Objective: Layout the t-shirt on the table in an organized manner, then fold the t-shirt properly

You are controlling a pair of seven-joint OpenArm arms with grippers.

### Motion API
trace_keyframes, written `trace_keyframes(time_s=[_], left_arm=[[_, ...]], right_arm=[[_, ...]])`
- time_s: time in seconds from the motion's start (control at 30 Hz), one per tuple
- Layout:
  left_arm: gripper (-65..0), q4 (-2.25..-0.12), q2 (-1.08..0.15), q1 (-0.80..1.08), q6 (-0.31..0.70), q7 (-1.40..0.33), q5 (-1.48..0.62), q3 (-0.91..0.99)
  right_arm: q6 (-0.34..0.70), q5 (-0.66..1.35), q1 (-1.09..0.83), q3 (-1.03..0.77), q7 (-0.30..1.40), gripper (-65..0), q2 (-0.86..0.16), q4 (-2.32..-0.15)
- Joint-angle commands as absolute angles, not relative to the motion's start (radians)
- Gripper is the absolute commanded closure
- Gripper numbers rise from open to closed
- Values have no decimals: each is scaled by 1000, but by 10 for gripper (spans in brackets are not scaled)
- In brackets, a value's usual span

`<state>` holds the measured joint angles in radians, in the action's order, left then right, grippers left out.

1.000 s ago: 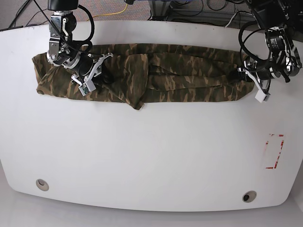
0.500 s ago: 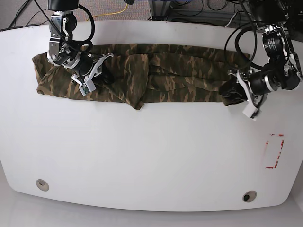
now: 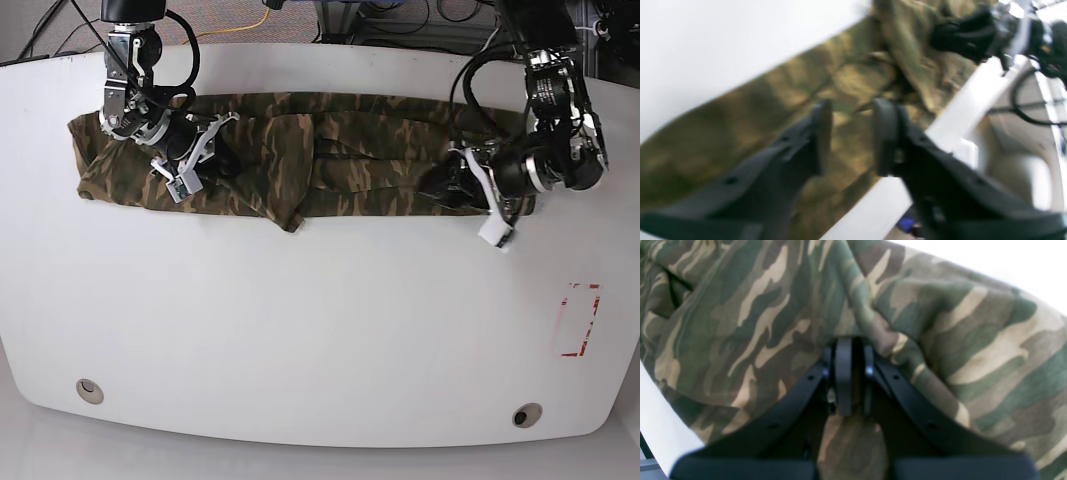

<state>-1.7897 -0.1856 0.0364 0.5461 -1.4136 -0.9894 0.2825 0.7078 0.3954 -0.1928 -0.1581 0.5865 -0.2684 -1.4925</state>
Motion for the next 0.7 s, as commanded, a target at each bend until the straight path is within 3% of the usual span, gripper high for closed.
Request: trace_keyframes(time_s=[0.0, 0.1, 0.4, 0.67], left_arm=[[-304, -1808, -220, 28, 547, -1396, -1035, 335], [-369, -1802, -263, 28, 542, -1396, -1089, 409], [-472, -1767, -380, 58, 541, -1396, -1147, 555], [-556, -1474, -407, 58, 547, -1396, -1148, 601]], right_arm=[[698, 352, -199, -159, 634, -46, -277, -1497], [698, 351, -199, -159, 634, -46, -278, -1495], [698, 351, -199, -159, 634, -46, -278, -1497], [698, 351, -199, -159, 634, -46, -278, -1497]])
